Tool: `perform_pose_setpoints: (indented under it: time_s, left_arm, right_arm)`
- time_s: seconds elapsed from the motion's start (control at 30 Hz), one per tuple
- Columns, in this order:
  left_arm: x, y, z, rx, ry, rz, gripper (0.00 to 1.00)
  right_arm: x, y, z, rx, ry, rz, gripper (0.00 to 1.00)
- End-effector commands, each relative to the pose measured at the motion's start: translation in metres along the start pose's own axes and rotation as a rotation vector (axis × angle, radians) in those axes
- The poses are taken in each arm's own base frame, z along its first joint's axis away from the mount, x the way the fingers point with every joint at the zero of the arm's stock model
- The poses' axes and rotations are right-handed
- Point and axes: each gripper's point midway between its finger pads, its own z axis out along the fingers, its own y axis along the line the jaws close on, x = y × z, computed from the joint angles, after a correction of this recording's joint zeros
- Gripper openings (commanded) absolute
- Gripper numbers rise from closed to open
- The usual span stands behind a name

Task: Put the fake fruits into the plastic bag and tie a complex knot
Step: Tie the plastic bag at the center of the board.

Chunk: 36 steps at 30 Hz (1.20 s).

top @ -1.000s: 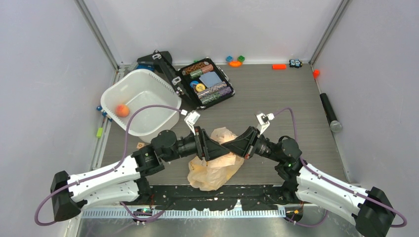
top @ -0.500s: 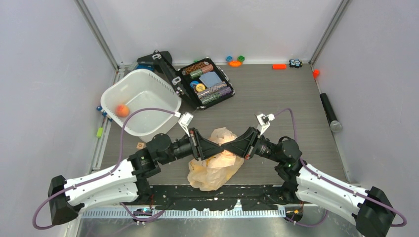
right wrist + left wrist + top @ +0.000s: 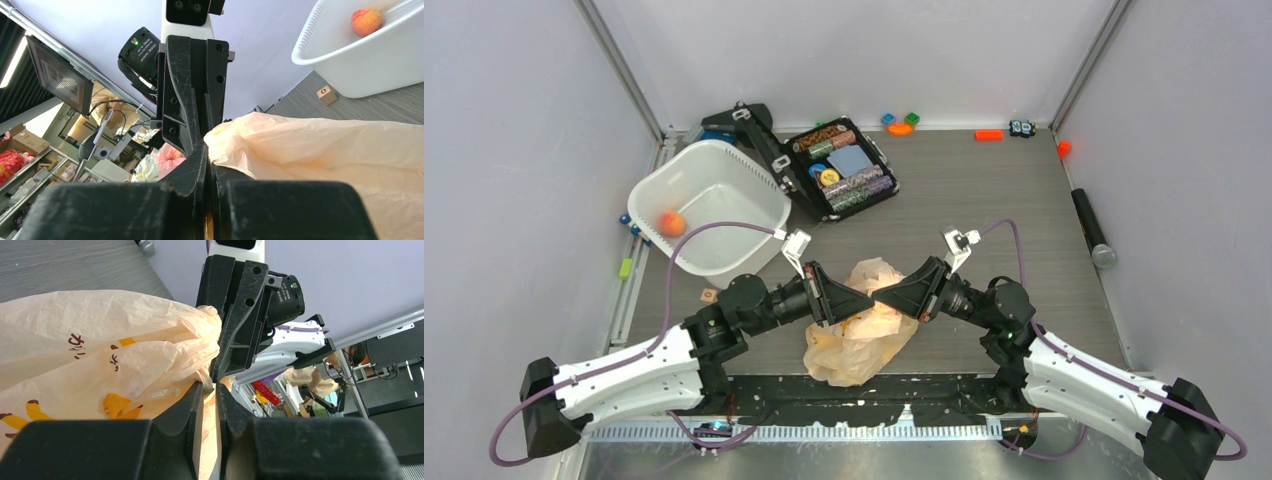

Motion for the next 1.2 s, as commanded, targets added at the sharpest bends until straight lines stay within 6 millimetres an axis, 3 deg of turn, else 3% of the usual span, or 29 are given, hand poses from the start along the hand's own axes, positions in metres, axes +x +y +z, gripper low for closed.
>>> perform_pose_setpoints:
  time_s: [0.0, 0.1, 0.37, 0.5, 0.93, 1.17]
  left_arm:
    - [-0.016, -0.012, -0.001, 0.054, -0.075, 0.02, 0.0]
    - [-0.017, -0.008, -0.003, 0.043, -0.086, 0.022, 0.0]
    - [-0.021, 0.0, -0.008, 0.012, -0.126, 0.031, 0.0]
    - [-0.021, 0.001, -0.007, 0.006, -0.123, 0.033, 0.0]
    - [-0.02, 0.001, -0.005, 0.001, -0.11, 0.035, 0.0]
    - [-0.02, 0.0, -0.005, 0.003, -0.107, 0.037, 0.0]
  right_arm:
    - [-0.012, 0.017, 0.001, -0.06, -0.043, -0.035, 0.11]
    - [-0.013, 0.018, 0.0, -0.06, -0.046, -0.036, 0.17]
    - [-0.014, 0.018, -0.004, -0.028, -0.041, -0.047, 0.52]
    - [-0.01, 0.009, -0.007, 0.038, -0.012, -0.067, 0.59]
    - [-0.002, -0.002, 0.002, 0.111, 0.08, -0.16, 0.61]
    - [0.005, -0.006, 0.013, 0.123, 0.122, -0.176, 0.46]
